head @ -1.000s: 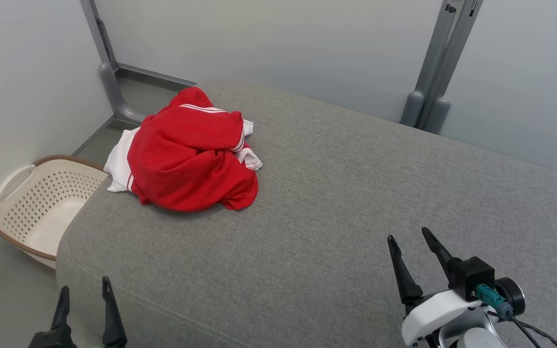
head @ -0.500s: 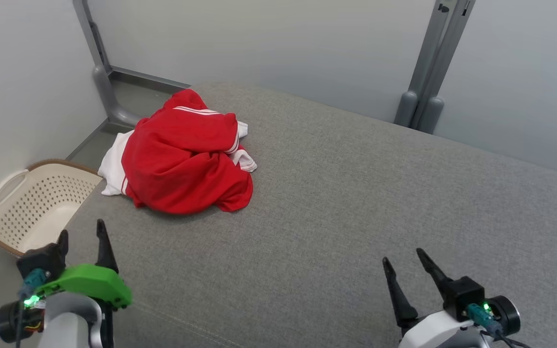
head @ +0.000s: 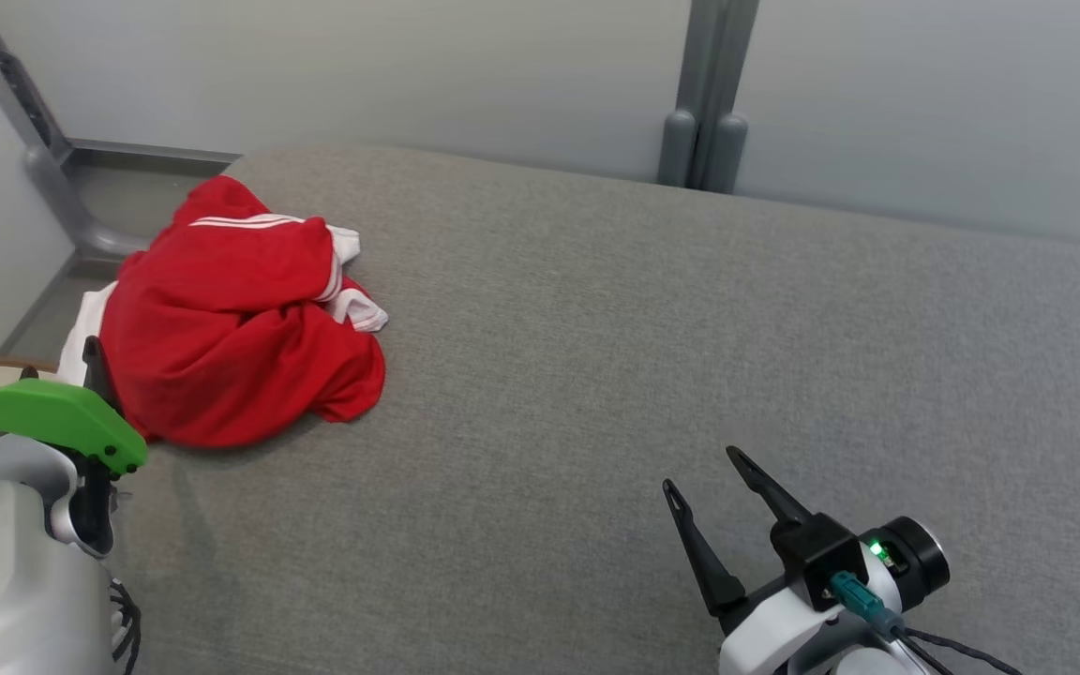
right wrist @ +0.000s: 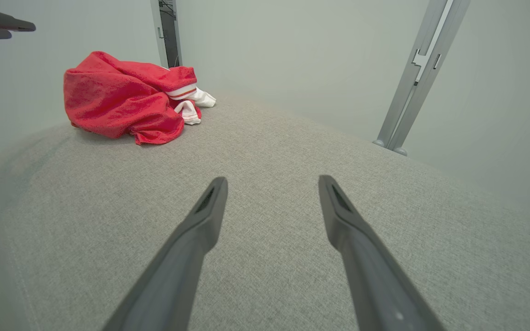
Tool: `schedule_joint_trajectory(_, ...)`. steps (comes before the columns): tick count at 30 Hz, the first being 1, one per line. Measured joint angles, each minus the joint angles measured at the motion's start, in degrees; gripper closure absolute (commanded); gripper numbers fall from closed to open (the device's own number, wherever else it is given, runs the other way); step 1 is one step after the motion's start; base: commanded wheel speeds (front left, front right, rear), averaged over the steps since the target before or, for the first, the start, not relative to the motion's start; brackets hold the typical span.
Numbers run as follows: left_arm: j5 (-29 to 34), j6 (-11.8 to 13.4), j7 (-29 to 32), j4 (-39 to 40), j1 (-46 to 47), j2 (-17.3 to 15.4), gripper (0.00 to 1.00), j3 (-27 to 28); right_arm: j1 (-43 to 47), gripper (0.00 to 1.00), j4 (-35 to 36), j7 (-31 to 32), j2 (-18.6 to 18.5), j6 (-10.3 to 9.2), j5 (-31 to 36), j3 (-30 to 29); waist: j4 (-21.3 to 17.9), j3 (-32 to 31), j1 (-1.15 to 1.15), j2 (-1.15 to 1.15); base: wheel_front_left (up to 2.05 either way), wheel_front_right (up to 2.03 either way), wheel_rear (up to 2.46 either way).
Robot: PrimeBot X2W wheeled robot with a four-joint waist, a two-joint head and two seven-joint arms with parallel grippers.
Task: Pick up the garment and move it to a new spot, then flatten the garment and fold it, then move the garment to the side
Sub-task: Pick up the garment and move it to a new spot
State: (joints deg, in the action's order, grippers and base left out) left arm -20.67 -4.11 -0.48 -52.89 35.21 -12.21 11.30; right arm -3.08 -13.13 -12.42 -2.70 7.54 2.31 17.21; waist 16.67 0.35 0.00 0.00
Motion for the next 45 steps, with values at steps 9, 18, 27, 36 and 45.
schedule_joint_trajectory(9, 0.73, 2.20, 3.38, -5.30, 3.73, -3.89, 0.00, -0.62, -0.03, 0.00, 3.41, 1.32, -0.08, 0.00, 1.43, -0.20, -6.62, 7.65, 0.00, 0.00, 0.00, 0.00, 0.00)
schedule_joint_trajectory(18, 2.54, 9.26, 4.34, -9.56, 3.91, -6.97, 1.00, -0.57, -0.07, 0.00, 4.69, 2.00, -0.08, 0.00, 0.88, -0.13, -12.04, 11.71, 0.01, 0.00, 0.00, 0.00, 0.00)
schedule_joint_trajectory(27, 3.18, 7.43, 3.39, -7.97, 5.38, -9.90, 1.00, -2.30, -0.21, 0.00, 3.83, 1.13, -0.09, 0.00, -1.24, -0.93, -13.60, 11.21, 0.01, 0.00, 0.00, 0.00, 0.00)
schedule_joint_trajectory(36, 2.47, 2.75, 3.04, 3.11, 9.03, -13.90, 1.00, -2.93, 0.27, 0.00, 0.07, -0.93, -0.09, 0.00, -5.82, 0.57, -13.26, 4.76, 0.00, 0.00, 0.00, 0.00, 0.00)
schedule_joint_trajectory(45, -0.04, -1.07, 8.84, 21.02, 10.70, -12.35, 1.00, -6.12, 0.54, 0.00, -2.05, -2.31, -0.08, 0.00, -8.75, 0.83, -15.38, -1.40, 0.00, 0.00, 0.00, 0.00, 0.00)
